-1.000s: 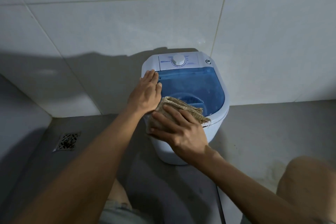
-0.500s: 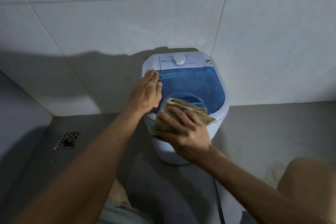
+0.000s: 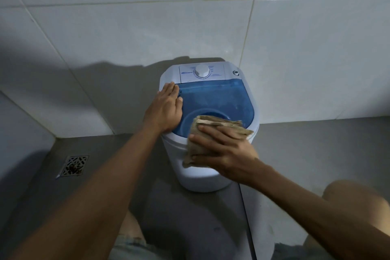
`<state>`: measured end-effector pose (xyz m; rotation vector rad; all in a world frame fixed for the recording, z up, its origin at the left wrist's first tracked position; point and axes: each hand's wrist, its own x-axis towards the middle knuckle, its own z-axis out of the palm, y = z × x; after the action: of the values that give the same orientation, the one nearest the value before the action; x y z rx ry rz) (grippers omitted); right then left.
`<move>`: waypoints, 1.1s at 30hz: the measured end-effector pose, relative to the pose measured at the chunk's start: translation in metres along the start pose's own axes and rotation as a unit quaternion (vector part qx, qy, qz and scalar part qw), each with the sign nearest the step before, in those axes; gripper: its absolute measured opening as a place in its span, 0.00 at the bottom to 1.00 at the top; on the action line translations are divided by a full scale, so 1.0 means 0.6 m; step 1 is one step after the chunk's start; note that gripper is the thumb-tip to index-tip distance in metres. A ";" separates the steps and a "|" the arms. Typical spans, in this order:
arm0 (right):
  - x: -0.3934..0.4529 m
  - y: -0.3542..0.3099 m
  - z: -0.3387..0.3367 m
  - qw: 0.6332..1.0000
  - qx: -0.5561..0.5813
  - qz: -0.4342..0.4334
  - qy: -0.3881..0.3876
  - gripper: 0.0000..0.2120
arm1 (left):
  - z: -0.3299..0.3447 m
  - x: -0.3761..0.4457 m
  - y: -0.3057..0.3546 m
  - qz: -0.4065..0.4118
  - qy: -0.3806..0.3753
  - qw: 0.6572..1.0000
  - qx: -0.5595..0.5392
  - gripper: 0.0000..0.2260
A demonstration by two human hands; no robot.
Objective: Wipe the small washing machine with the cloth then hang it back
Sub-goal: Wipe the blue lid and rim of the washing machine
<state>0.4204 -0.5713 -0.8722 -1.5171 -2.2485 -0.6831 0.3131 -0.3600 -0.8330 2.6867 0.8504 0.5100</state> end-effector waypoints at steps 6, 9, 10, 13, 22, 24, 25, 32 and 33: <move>0.025 -0.020 0.018 1.000 0.011 0.005 0.013 0.16 | 0.005 0.004 -0.010 -0.014 -0.017 1.000 -0.002 0.22; -0.039 0.017 -0.008 0.999 0.039 0.030 0.009 0.13 | 0.005 0.002 -0.011 -0.014 -0.011 1.000 -0.001 0.22; -0.059 0.030 -0.019 0.997 0.048 0.055 0.011 0.12 | 0.006 0.002 -0.011 -0.013 -0.009 1.000 -0.001 0.22; -0.090 0.067 -0.046 0.982 0.091 0.164 0.035 0.14 | 0.008 0.002 -0.009 -0.018 -0.006 1.000 -0.006 0.21; 0.062 0.161 -0.035 0.902 0.119 0.402 -0.106 0.18 | 0.006 0.004 -0.008 -0.027 -0.019 0.999 -0.006 0.22; 0.089 0.144 -0.013 0.913 0.090 0.373 -0.140 0.22 | 0.008 0.005 -0.010 -0.029 -0.024 0.999 -0.003 0.23; 0.093 0.130 -0.006 0.919 0.082 0.359 -0.141 0.22 | 0.008 0.006 -0.011 -0.031 -0.025 0.999 -0.005 0.23; 0.038 0.145 -0.039 0.949 0.127 0.271 -0.105 0.21 | 0.002 0.002 -0.008 -0.024 -0.010 1.000 -0.016 0.22; 0.034 0.155 -0.041 0.949 0.126 0.273 -0.094 0.21 | 0.002 0.002 -0.008 -0.026 -0.009 0.999 -0.017 0.22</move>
<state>0.4995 -0.5406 -0.8231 -2.0021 -1.8033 -0.0863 0.3119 -0.3558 -0.8357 2.6278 0.8961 0.4843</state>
